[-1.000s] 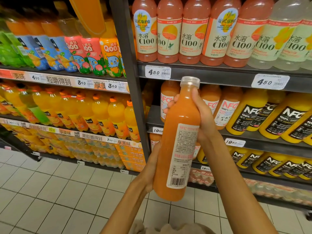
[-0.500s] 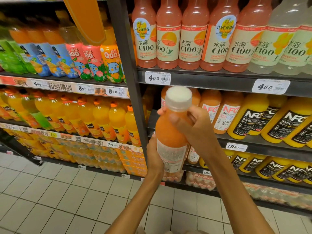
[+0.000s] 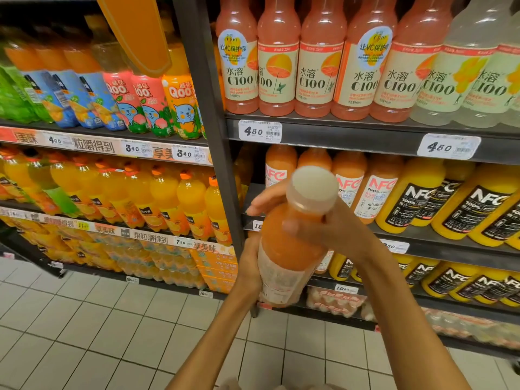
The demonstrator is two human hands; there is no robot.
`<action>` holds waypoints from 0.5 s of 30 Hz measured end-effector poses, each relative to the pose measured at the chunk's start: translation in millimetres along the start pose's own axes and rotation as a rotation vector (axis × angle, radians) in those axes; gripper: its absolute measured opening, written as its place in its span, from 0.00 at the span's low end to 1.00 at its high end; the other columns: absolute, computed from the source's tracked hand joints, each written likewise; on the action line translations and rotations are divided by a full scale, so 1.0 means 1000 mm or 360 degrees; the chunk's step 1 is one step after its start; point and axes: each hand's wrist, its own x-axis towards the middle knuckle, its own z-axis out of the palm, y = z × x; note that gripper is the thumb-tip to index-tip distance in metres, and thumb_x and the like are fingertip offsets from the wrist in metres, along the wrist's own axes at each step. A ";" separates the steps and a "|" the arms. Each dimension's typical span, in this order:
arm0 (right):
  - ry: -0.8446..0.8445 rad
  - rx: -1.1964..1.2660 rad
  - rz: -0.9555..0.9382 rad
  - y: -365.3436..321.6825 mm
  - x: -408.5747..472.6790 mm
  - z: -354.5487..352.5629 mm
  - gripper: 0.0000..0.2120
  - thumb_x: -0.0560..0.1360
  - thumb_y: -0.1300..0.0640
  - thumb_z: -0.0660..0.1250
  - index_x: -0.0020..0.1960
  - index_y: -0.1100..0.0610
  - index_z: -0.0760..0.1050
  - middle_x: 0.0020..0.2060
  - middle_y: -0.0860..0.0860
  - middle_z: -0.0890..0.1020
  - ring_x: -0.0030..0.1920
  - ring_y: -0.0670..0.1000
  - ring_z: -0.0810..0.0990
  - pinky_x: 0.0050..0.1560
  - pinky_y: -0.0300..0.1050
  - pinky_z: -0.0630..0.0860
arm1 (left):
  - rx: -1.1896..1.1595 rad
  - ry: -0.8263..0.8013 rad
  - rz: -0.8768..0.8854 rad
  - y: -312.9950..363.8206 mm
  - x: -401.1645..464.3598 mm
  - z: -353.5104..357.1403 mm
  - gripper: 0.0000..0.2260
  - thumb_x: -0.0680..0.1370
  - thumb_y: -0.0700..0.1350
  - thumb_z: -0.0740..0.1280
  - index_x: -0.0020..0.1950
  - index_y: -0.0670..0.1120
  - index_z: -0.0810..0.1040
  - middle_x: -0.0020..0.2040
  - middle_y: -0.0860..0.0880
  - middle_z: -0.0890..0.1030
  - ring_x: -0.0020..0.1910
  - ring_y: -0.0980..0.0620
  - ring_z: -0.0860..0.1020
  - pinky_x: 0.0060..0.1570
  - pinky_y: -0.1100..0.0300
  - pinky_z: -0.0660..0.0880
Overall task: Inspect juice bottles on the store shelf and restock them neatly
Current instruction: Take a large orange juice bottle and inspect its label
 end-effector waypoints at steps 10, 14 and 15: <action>0.1215 0.0375 0.0664 0.040 0.006 -0.010 0.18 0.72 0.44 0.70 0.54 0.56 0.78 0.46 0.53 0.85 0.46 0.52 0.84 0.45 0.50 0.81 | 0.0689 -0.0382 -0.0144 0.015 -0.026 -0.016 0.22 0.68 0.69 0.50 0.39 0.66 0.82 0.39 0.55 0.85 0.42 0.53 0.84 0.42 0.59 0.81; 0.1257 0.0300 0.0825 0.050 0.015 -0.011 0.19 0.72 0.40 0.68 0.55 0.53 0.78 0.47 0.53 0.85 0.47 0.53 0.84 0.50 0.54 0.81 | 0.0651 -0.0380 -0.0164 0.010 -0.027 -0.012 0.21 0.64 0.70 0.54 0.44 0.64 0.81 0.41 0.59 0.85 0.44 0.55 0.84 0.46 0.56 0.80; 0.1196 0.0289 0.0865 0.051 0.015 -0.015 0.18 0.72 0.39 0.66 0.52 0.52 0.79 0.47 0.53 0.85 0.47 0.53 0.84 0.52 0.54 0.80 | 0.0552 -0.0388 -0.0221 0.009 -0.027 -0.012 0.22 0.67 0.68 0.54 0.49 0.61 0.80 0.41 0.58 0.85 0.44 0.56 0.84 0.43 0.58 0.80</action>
